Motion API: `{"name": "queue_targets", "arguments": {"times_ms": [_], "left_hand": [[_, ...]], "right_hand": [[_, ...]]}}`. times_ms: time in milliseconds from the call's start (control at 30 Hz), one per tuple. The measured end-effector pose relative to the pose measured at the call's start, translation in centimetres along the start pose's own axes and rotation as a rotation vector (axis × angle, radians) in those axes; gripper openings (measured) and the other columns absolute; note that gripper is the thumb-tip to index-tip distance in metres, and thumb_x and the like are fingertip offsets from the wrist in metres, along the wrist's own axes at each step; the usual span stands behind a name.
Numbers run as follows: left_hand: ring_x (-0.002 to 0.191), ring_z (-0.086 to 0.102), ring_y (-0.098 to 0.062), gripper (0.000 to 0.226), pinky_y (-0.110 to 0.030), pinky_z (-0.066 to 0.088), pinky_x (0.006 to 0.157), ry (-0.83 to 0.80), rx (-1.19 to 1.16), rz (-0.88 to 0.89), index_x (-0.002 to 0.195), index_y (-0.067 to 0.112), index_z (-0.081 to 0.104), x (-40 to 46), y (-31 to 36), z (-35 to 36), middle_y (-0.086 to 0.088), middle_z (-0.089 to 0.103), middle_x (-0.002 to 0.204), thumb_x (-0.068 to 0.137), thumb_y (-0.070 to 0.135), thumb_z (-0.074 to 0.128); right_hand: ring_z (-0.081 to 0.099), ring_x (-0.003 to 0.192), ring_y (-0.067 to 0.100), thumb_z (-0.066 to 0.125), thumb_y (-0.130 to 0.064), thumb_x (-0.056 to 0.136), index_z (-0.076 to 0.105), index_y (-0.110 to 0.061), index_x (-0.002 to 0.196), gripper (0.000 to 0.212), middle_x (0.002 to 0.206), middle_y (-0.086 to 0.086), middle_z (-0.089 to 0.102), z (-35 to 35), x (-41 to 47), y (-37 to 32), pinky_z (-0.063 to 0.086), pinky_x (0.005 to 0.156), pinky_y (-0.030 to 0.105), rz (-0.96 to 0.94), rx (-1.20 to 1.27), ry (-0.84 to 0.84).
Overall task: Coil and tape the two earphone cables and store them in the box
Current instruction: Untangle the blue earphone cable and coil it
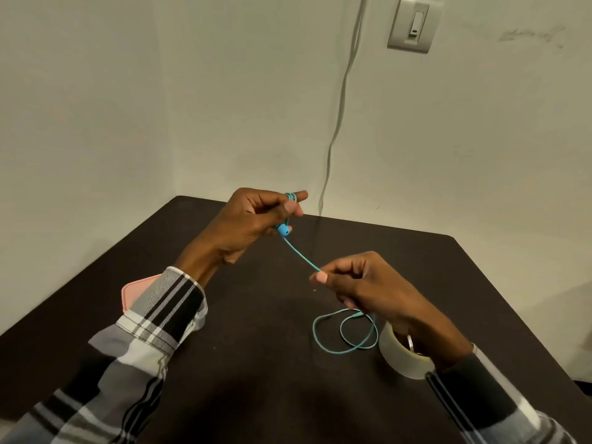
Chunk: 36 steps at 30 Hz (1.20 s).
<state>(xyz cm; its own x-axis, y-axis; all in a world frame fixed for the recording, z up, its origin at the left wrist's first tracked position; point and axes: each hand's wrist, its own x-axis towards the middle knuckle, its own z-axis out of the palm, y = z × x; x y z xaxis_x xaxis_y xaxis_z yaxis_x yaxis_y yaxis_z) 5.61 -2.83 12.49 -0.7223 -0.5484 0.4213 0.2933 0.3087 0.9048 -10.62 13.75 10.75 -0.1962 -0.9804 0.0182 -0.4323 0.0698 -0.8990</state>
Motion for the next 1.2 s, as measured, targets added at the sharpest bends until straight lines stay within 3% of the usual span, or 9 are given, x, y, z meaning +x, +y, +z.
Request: {"name": "queue_targets", "arguments": {"times_ms": [133,300,433,533,667,800,967,1067,1200], "left_hand": [[0.124,0.056,-0.005,0.012,-0.020,0.054,0.079,-0.080,0.256,-0.039,0.091,0.012,0.075,0.0,-0.4,-0.4,-0.001,0.072,0.113,0.090,0.015,0.063],[0.117,0.060,-0.001,0.028,-0.023,0.052,0.094,-0.192,0.327,-0.119,0.101,0.011,0.076,0.0,-0.5,0.5,-0.003,0.073,0.112,0.081,0.029,0.068],[0.109,0.066,-0.007,0.028,-0.023,0.054,0.084,-0.284,0.315,-0.144,0.104,0.011,0.076,-0.4,-0.2,1.3,0.001,0.074,0.109,0.084,0.029,0.067],[0.117,0.063,-0.015,0.021,-0.032,0.052,0.096,-0.369,0.208,-0.172,0.105,0.007,0.074,-1.0,0.1,1.3,-0.003,0.073,0.112,0.090,0.016,0.063],[0.119,0.062,-0.029,0.022,-0.038,0.054,0.094,-0.433,-0.055,-0.188,0.100,0.005,0.075,-2.1,0.7,1.2,-0.013,0.067,0.124,0.087,0.016,0.061],[0.121,0.059,-0.035,0.021,-0.043,0.054,0.094,-0.500,-0.367,-0.109,0.097,0.013,0.076,-2.5,1.5,1.2,-0.013,0.060,0.134,0.086,0.028,0.065],[0.123,0.057,-0.036,0.019,-0.041,0.055,0.089,-0.337,-0.590,-0.008,0.089,0.017,0.077,-1.8,1.9,1.4,-0.012,0.060,0.134,0.081,0.033,0.073],[0.123,0.057,-0.035,0.021,-0.039,0.056,0.087,-0.197,-0.627,0.046,0.089,0.019,0.077,-1.1,1.8,1.2,-0.011,0.061,0.133,0.077,0.036,0.076],[0.123,0.057,-0.035,0.029,-0.042,0.056,0.088,-0.016,-0.583,0.060,0.091,0.016,0.076,-0.3,1.0,0.4,-0.013,0.061,0.133,0.071,0.038,0.079]], "right_hand": [[0.050,0.050,0.008,0.065,-0.032,0.093,0.077,-0.020,0.091,0.017,0.053,-0.001,0.061,-1.9,-1.2,-2.4,0.040,0.053,0.015,-0.118,-0.236,0.078],[0.056,0.052,0.012,0.070,-0.037,0.089,0.077,-0.025,0.082,0.015,0.057,-0.002,0.068,-4.0,-1.5,-4.8,0.043,0.056,0.029,-0.253,-0.388,0.175],[0.056,0.053,0.001,0.074,-0.043,0.084,0.077,-0.025,0.077,0.019,0.061,-0.008,0.069,-4.8,-0.6,-6.5,0.044,0.057,0.024,-0.338,-0.549,0.256],[0.056,0.052,-0.001,0.078,-0.044,0.079,0.076,-0.024,0.072,0.022,0.061,-0.009,0.069,-5.2,0.5,-7.3,0.037,0.052,0.011,-0.393,-0.557,0.303],[0.053,0.053,0.005,0.084,-0.044,0.071,0.074,-0.018,0.068,0.028,0.063,0.002,0.070,-5.7,2.4,-6.9,0.040,0.051,0.015,-0.402,-0.382,0.314],[0.047,0.061,0.022,0.086,-0.042,0.068,0.074,-0.006,0.074,0.038,0.070,0.028,0.063,-5.0,4.1,-5.0,0.038,0.054,0.023,-0.343,-0.117,0.280],[0.044,0.053,0.011,0.078,-0.040,0.070,0.074,-0.013,0.073,0.027,0.058,0.003,0.059,-2.7,5.2,-2.2,0.031,0.052,0.024,-0.191,0.152,0.173],[0.045,0.050,0.007,0.074,-0.040,0.077,0.075,-0.005,0.090,0.037,0.060,0.001,0.061,-1.2,4.8,-0.5,0.033,0.050,0.020,-0.113,0.206,0.141],[0.045,0.048,0.010,0.070,-0.031,0.088,0.078,-0.015,0.102,0.022,0.063,0.005,0.062,0.2,3.6,1.2,0.033,0.044,0.018,-0.071,0.210,0.072]]}}
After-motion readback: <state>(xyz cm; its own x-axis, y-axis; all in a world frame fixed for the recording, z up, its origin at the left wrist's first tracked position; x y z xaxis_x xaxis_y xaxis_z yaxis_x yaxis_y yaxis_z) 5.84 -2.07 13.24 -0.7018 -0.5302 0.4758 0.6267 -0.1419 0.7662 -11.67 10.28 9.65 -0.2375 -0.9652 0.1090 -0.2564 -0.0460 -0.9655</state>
